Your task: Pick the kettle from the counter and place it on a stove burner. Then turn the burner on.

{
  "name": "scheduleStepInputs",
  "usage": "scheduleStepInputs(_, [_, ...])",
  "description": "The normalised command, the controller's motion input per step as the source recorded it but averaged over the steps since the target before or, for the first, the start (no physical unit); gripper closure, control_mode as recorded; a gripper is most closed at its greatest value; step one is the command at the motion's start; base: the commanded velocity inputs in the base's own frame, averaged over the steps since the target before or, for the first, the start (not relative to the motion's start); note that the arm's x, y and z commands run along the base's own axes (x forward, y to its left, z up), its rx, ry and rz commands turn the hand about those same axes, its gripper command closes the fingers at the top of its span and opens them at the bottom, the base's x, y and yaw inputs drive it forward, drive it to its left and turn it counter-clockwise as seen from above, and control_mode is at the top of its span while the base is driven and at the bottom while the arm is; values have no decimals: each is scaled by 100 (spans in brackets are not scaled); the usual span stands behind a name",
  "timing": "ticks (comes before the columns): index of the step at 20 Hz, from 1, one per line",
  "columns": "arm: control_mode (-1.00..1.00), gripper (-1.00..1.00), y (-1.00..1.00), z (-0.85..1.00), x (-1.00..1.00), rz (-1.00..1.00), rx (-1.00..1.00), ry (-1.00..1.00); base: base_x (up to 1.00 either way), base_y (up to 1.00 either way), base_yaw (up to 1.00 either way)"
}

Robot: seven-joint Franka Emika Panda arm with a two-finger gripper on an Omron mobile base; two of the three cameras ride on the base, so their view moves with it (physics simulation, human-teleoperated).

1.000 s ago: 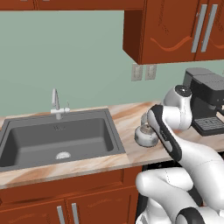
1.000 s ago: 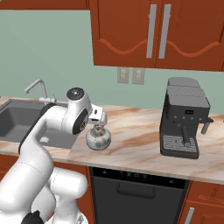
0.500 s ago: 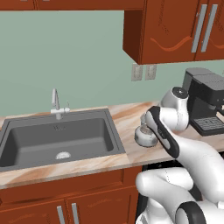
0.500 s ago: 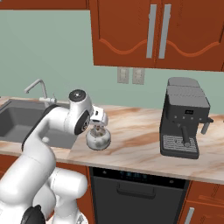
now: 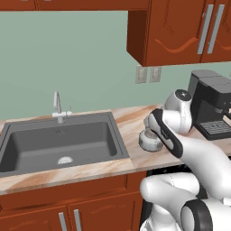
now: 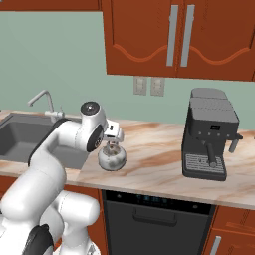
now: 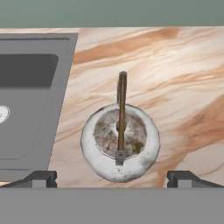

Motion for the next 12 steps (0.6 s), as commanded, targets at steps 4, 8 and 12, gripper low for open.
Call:
scheduleStepInputs(4, [-100,-100,0,-5,10,0,0,0,0,0,0])
scheduleStepInputs(8, [-100,-100,0,-9,12,0,0,0,0,0,0])
scheduleStepInputs(12, [-100,-100,0,-10,13,0,0,0,0,0,0])
